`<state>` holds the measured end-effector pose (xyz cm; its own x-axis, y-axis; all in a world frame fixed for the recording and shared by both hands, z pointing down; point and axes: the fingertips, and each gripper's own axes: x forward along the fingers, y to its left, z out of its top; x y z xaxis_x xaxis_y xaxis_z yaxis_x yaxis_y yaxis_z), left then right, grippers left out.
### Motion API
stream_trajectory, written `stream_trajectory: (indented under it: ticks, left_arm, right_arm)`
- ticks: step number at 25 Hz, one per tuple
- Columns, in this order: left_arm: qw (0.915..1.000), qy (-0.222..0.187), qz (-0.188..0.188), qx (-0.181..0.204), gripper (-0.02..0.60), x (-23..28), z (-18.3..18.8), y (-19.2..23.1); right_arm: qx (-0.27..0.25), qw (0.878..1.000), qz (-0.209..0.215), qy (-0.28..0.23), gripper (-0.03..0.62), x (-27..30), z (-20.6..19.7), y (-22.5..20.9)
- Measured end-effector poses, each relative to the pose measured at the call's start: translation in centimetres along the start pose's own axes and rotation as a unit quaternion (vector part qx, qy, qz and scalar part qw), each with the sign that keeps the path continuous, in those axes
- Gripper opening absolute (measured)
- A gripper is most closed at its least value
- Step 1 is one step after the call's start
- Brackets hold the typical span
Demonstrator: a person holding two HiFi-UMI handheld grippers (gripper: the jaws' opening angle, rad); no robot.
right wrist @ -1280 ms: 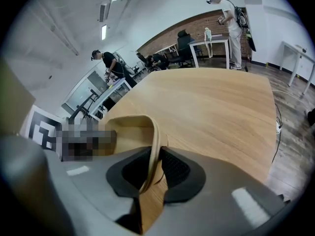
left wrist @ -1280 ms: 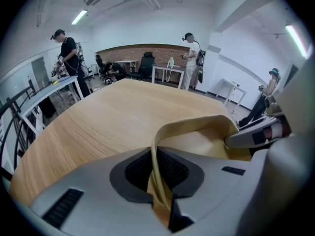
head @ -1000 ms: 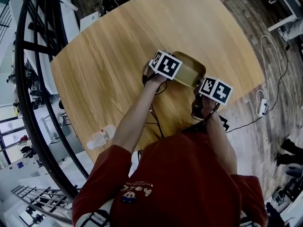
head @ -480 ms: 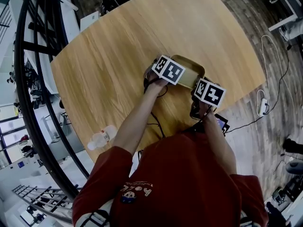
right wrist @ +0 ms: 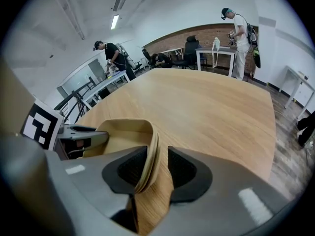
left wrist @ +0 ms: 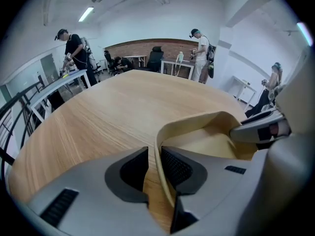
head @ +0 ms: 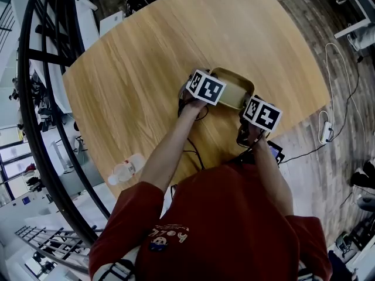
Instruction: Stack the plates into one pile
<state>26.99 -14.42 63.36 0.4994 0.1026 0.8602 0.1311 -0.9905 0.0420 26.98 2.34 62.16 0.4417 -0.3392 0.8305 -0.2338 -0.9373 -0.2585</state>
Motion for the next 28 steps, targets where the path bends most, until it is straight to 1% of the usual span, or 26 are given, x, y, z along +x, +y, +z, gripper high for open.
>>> stream_trajectory:
  ticks: [4,6,12,15,18,21,26,28]
  left_arm:
    - [0.9989,-0.006,-0.02,-0.043,0.087,0.0,0.0,-0.1]
    - [0.9979,-0.009,-0.027,-0.058,0.087,-0.1,-0.1,-0.1]
    - [0.9967,-0.018,-0.027,-0.075,0.087,-0.1,-0.2,0.1]
    - [0.9963,-0.016,-0.023,-0.081,0.087,-0.3,-0.4,0.0]
    - [0.9954,-0.019,-0.016,-0.093,0.087,-0.4,-0.8,0.0]
    - [0.9942,-0.028,0.001,-0.104,0.087,-0.6,-1.3,0.4]
    - [0.9889,-0.018,0.022,-0.146,0.086,-2.0,-2.6,0.1]
    - [0.985,-0.021,0.04,-0.167,0.086,-2.8,-3.2,0.2]
  right_arm:
    - [0.02,0.999,0.02,0.029,0.14,1.2,-0.7,-0.3]
    - [0.021,0.999,0.025,0.038,0.14,1.6,-1.0,-0.4]
    - [0.005,0.998,0.035,0.045,0.14,2.1,-1.1,-0.1]
    - [-0.019,0.998,0.036,0.047,0.138,2.1,-0.8,-0.1]
    - [-0.05,0.997,0.045,0.048,0.118,2.3,-0.3,0.1]
    - [-0.073,0.994,0.063,0.054,0.081,2.7,0.1,0.7]
    - [-0.107,0.987,0.094,0.068,0.069,2.6,0.9,1.5]
    - [-0.126,0.983,0.112,0.075,0.065,2.2,1.2,1.9]
